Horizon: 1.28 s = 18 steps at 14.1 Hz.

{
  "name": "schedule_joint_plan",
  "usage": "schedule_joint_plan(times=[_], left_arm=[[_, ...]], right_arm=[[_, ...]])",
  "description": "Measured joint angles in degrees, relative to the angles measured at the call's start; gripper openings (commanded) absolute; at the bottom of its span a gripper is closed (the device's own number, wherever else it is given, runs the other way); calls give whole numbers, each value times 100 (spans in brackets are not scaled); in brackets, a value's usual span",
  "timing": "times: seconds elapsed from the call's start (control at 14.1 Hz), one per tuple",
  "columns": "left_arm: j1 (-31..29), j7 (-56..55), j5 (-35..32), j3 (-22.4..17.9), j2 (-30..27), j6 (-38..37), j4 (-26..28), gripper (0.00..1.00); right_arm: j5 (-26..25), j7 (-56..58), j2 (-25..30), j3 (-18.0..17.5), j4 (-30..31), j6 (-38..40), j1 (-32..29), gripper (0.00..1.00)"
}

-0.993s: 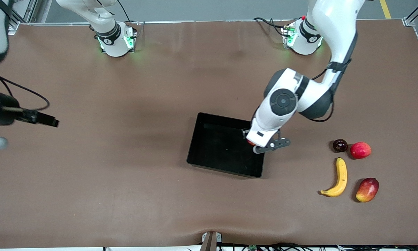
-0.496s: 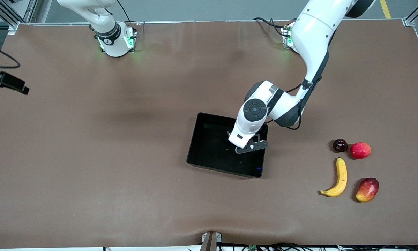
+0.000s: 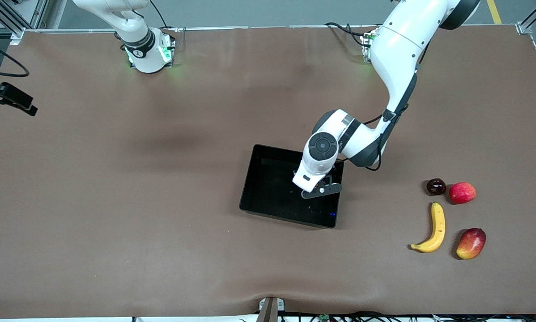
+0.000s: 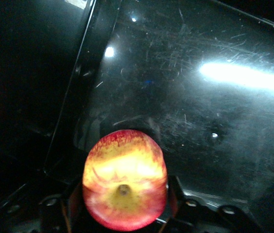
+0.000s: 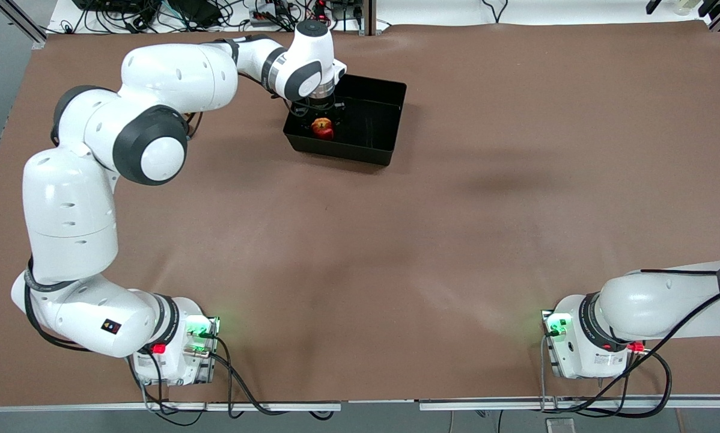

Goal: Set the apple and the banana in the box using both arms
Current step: 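Open the left gripper to drop the apple into the box, then move the left gripper back down to the banana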

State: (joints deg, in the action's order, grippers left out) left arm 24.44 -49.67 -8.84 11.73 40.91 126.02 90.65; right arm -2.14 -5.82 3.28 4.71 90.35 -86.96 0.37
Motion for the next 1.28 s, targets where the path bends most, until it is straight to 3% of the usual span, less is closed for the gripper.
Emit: schedule_joint_plan(times=[0.28,0.64,1.28], left_arm=[[-67,99,-1,-10,-122,75,-212,100],[-569,675,24,-17,-861,-374,-290,100],[-2019,3473,116,-81,-1116,-1009,-157,100]], right_arm=[[6,7,-3,-37,-4,93,-4,100],[25,33,-8,-54,-4,97,-19,100],[26,840,-10,-49,-4,99,-19,100]])
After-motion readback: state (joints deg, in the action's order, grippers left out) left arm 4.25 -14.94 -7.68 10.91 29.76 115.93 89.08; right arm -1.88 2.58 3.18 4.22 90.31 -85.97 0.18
